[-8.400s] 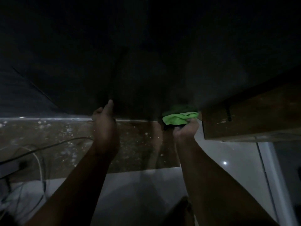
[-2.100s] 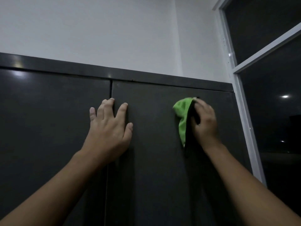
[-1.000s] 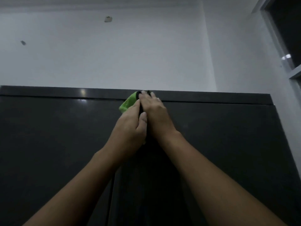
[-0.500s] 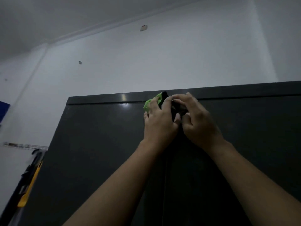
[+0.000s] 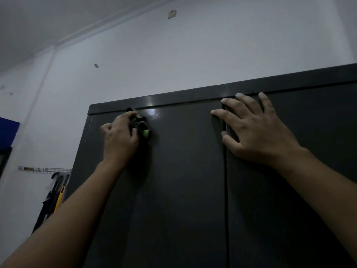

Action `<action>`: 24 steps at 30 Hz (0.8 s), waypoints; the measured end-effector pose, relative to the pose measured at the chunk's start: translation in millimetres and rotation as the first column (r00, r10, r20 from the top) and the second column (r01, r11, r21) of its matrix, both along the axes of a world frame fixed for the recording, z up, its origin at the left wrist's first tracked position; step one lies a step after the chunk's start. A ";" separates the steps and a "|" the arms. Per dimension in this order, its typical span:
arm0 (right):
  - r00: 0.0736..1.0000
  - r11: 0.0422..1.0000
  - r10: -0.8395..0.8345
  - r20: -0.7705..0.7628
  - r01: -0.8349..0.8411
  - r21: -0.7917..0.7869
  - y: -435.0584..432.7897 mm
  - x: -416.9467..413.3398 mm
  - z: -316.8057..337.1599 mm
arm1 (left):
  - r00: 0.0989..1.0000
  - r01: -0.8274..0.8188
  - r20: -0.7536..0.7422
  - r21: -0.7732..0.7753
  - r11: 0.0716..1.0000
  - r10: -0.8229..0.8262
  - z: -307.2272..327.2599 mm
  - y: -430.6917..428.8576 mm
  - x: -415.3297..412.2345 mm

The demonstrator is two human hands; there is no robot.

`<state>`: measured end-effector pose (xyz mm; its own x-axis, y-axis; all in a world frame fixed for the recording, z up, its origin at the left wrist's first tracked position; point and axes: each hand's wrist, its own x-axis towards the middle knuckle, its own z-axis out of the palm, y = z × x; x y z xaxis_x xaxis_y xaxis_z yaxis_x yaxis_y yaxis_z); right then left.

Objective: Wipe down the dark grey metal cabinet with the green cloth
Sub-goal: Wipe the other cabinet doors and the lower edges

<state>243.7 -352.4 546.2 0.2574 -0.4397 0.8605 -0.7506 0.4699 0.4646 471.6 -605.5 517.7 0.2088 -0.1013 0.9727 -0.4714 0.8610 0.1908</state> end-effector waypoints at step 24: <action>0.932 0.951 0.107 0.347 0.007 -0.310 -63.6 62.9 -42.7 | 0.853 0.322 0.511 -0.358 0.876 -0.105 -96.5 42.8 -39.5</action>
<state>306.6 -416.0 503.5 -0.0758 -0.1396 0.9873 -0.8650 0.5018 0.0045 432.1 -562.7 421.2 -0.2535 0.3464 0.9032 -0.2029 0.8939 -0.3998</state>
